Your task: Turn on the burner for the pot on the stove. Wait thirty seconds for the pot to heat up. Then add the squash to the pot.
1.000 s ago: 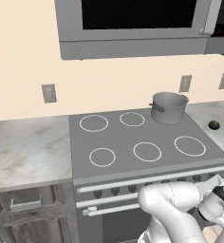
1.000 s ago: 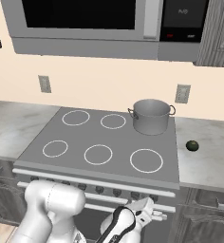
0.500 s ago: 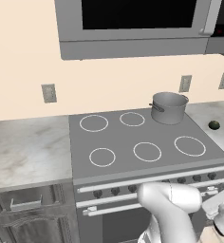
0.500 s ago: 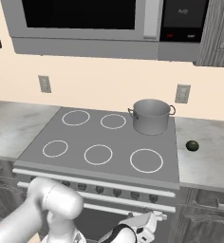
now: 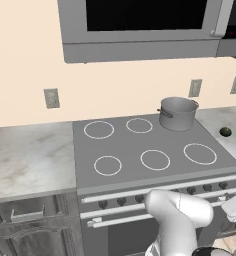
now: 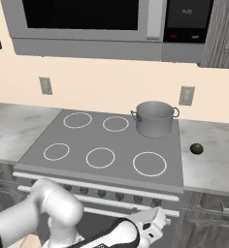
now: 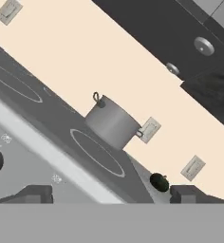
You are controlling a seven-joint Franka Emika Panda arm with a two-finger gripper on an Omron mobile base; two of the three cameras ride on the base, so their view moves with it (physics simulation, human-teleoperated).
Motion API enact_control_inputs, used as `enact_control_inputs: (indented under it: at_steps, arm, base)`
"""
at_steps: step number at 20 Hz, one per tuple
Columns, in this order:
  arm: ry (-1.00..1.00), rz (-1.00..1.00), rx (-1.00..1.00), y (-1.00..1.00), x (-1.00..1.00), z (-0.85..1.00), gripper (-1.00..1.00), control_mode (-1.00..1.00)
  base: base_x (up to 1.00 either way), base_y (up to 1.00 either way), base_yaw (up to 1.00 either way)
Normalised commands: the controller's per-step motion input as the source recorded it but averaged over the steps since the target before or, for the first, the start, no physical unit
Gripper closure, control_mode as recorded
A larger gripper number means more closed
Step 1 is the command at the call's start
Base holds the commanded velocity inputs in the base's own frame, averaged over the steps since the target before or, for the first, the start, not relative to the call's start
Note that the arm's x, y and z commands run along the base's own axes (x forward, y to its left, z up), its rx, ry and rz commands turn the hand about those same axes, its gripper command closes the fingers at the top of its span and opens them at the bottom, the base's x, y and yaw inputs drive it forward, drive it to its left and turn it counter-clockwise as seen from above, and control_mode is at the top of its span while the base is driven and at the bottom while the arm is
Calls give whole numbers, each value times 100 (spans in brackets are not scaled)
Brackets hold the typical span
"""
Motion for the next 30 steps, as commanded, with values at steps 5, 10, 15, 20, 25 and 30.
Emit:
enact_control_inputs:
  at_steps: [5,10,15,20,25,30]
  arm:
    - [0,0,3,0,0,66,-100,-100]
    - [0,0,4,0,-1,66,-100,-100]
    - [0,0,7,0,0,60,-100,-100]
    - [0,0,11,0,0,41,-100,-100]
    - [0,0,15,0,0,36,-100,-100]
    - [1,2,18,2,0,47,-100,-100]
  base:
    - [0,0,0]
    - [0,0,0]
    - [0,0,0]
    - [0,0,0]
    - [0,0,0]
    - [0,0,0]
